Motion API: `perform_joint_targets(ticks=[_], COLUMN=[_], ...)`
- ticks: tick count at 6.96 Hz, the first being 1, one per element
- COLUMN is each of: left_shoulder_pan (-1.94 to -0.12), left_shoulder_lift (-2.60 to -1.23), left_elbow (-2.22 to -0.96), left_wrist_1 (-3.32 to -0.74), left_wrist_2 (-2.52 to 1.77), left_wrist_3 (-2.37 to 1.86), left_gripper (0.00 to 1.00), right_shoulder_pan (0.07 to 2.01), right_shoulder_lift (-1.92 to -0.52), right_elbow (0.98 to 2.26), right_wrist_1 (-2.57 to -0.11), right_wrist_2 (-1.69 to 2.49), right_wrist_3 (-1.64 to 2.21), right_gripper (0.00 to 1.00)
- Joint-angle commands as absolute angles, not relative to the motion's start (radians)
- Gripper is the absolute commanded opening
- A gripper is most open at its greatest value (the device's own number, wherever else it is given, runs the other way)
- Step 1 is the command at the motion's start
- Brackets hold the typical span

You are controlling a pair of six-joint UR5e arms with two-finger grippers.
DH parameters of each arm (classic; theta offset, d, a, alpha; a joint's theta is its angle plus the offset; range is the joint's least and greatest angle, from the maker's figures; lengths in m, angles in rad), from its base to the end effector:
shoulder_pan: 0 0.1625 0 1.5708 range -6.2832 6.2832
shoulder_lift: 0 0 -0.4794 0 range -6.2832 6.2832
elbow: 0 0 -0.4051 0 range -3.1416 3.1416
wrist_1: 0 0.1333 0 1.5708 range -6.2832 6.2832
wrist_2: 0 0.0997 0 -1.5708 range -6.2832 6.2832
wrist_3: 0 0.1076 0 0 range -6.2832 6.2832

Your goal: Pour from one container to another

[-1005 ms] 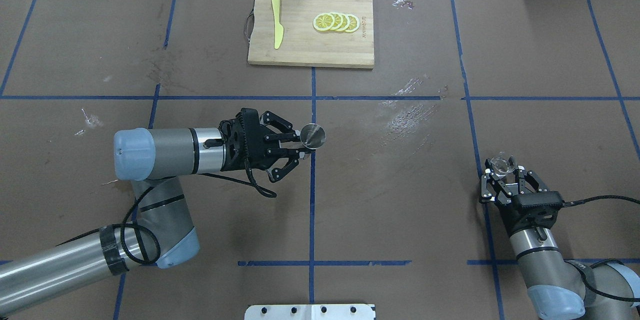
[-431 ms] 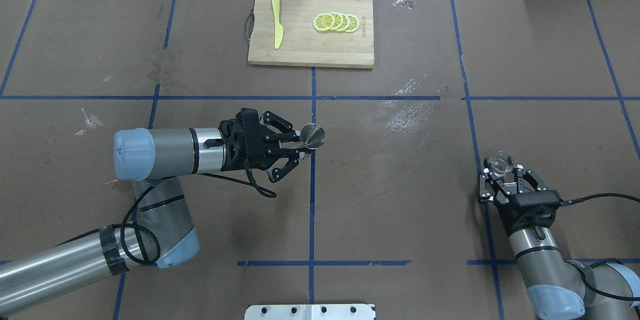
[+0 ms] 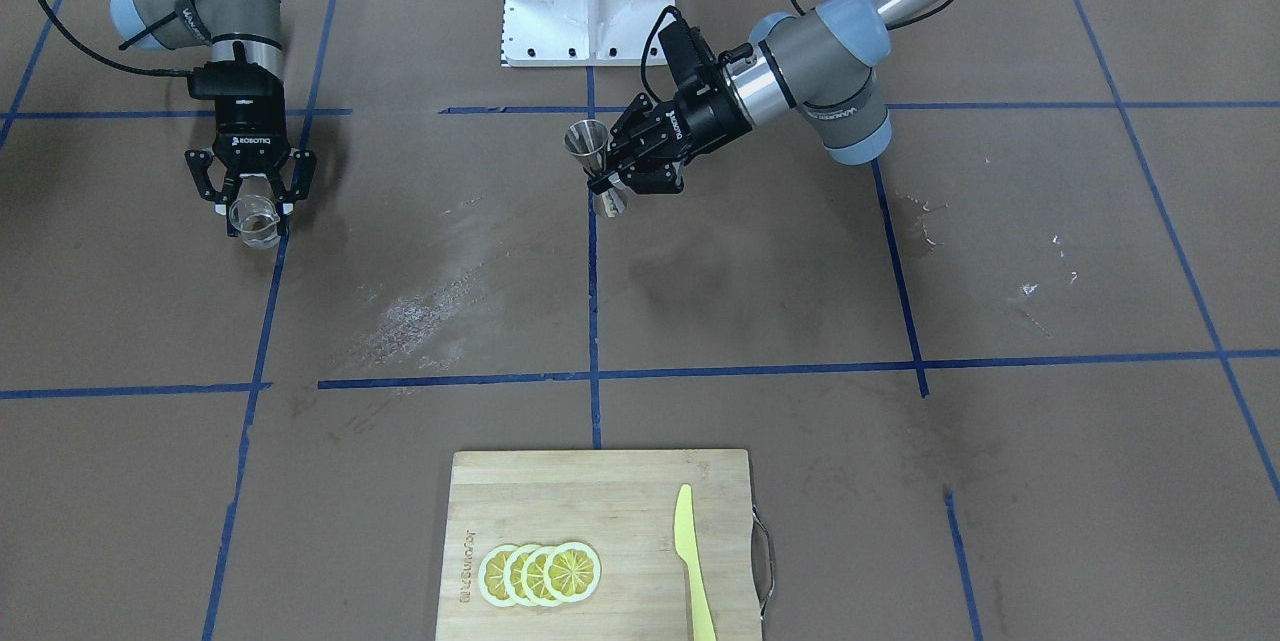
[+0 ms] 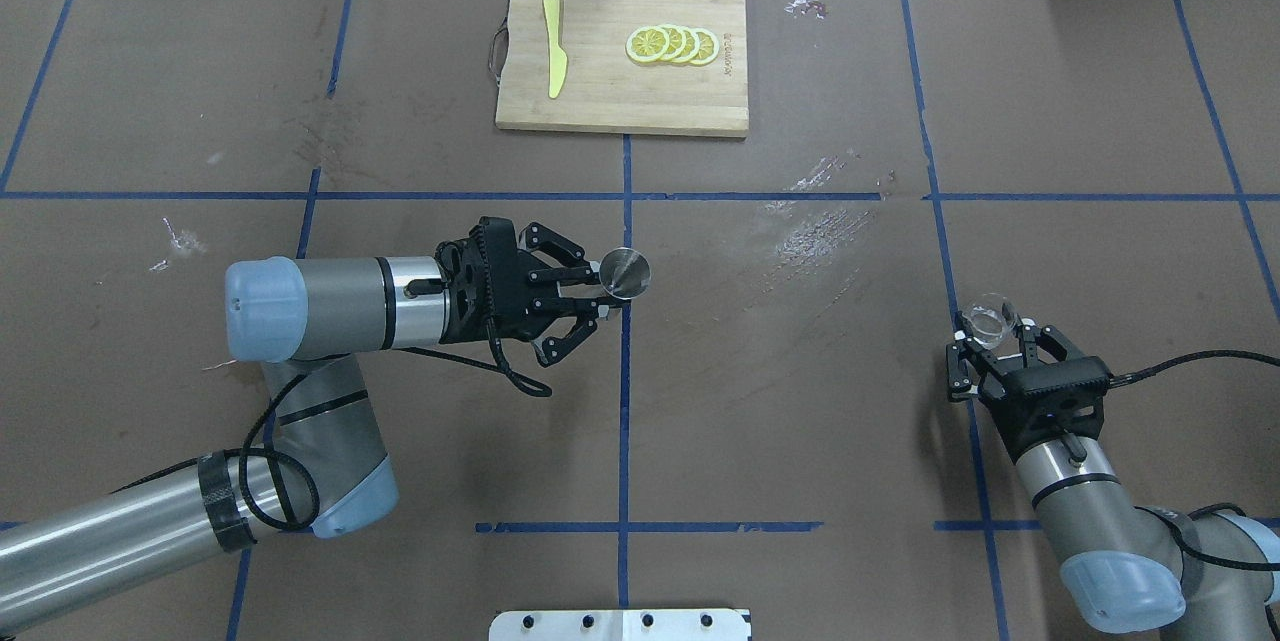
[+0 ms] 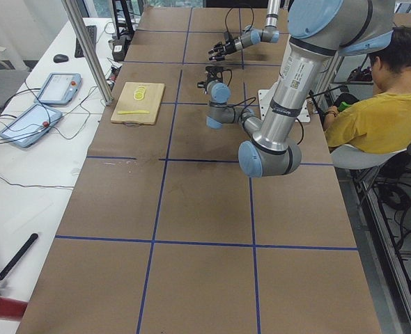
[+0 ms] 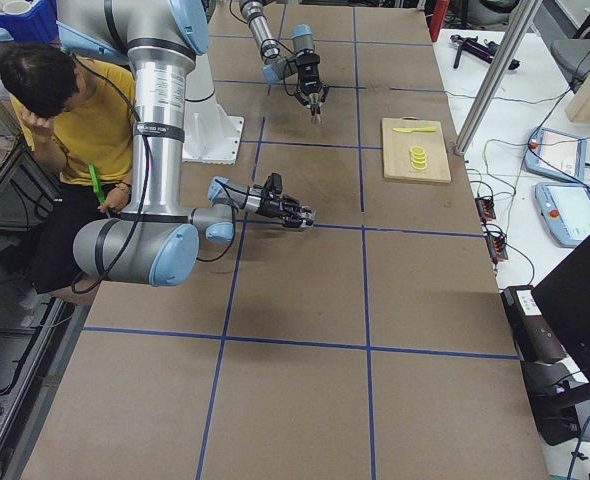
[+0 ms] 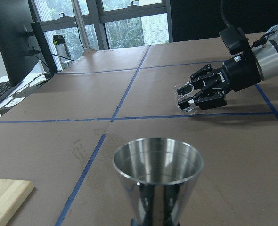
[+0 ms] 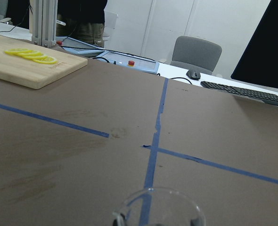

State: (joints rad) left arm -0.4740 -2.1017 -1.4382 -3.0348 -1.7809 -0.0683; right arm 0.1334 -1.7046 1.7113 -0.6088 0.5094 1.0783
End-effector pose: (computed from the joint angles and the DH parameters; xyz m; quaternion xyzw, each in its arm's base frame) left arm 0.5618 -0.4128 0.2931 0.6319 0.4912 0.3652 0.4755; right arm -0.4067 -0.2839 0.5825 0.5498 -0.2442 0.0956 0.7931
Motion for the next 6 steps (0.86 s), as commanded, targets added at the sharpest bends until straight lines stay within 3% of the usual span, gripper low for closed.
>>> perform_joint_targets(ticks=[1, 6], left_shoulder_pan=[-0.472, -0.471], left_shoulder_lift=[-2.1, -2.1], left_elbow=[-1.437, -1.437], left_wrist_1=[-3.036, -3.031], left_wrist_2=[-1.781, -1.779], left_wrist_3=[-0.067, -0.067], left_gripper=[0.0, 0.0], right_shoulder_pan=[0.17, 0.19], right_shoulder_lift=[-1.697, -1.562], right_elbow=[1.755, 1.839], right_wrist_1=[-0.574, -0.571], right_wrist_2=[0.509, 0.494], right_wrist_3=[0.958, 0.628], right_gripper=[0.0, 0.0])
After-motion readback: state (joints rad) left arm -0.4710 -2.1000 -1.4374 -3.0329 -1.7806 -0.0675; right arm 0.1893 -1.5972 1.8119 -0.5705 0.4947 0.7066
